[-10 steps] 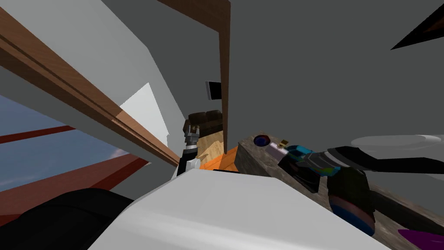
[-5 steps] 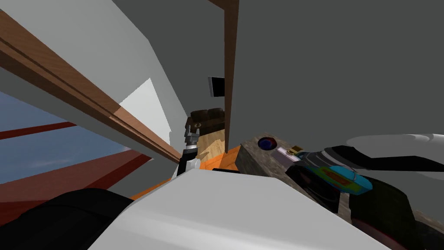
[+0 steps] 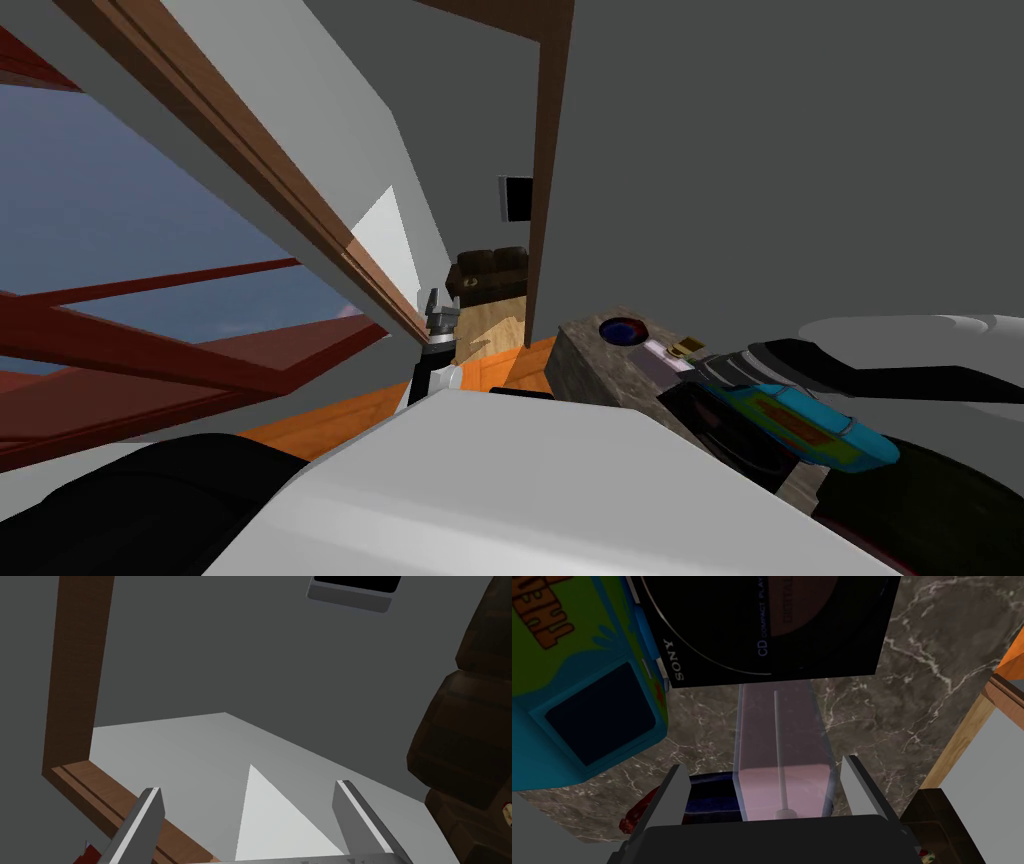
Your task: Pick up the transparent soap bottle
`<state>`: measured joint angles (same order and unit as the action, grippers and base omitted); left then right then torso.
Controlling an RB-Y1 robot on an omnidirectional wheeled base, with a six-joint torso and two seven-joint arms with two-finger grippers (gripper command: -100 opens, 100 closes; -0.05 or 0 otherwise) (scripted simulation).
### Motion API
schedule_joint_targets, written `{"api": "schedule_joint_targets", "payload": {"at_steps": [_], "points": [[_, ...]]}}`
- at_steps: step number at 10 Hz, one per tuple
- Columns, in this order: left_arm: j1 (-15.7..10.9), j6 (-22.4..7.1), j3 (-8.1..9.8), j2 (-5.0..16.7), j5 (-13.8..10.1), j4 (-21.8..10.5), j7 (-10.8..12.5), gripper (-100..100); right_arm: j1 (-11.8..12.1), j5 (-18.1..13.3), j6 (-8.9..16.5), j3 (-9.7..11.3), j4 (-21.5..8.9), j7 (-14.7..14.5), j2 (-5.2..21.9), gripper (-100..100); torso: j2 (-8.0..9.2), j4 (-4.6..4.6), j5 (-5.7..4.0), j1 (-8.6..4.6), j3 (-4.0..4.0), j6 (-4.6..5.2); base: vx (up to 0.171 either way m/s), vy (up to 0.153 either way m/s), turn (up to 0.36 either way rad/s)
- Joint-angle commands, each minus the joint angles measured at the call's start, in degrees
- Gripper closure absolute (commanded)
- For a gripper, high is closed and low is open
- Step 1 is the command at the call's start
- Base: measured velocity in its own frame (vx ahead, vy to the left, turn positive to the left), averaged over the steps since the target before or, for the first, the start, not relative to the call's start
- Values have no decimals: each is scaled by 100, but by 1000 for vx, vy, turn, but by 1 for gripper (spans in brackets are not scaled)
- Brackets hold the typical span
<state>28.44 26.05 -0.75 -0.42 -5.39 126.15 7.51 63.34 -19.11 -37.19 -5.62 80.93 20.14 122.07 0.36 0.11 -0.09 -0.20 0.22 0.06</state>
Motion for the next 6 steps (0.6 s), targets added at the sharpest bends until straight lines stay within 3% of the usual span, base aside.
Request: {"api": "schedule_joint_targets", "payload": {"at_steps": [1, 6], "points": [[0, 0, 0, 0, 0, 0, 0, 0, 15, -38, 59, -14, 16, 227, -16, -100, 0, 0, 0, 0, 0, 0, -123, -65, 172], [2, 0, 1, 0, 0, 0, 0, 0, 200, -227, 368, -159, 94, 1020, -95, -100, -2, 2, 0, 1, 1, 11, -135, -49, 257]]}}
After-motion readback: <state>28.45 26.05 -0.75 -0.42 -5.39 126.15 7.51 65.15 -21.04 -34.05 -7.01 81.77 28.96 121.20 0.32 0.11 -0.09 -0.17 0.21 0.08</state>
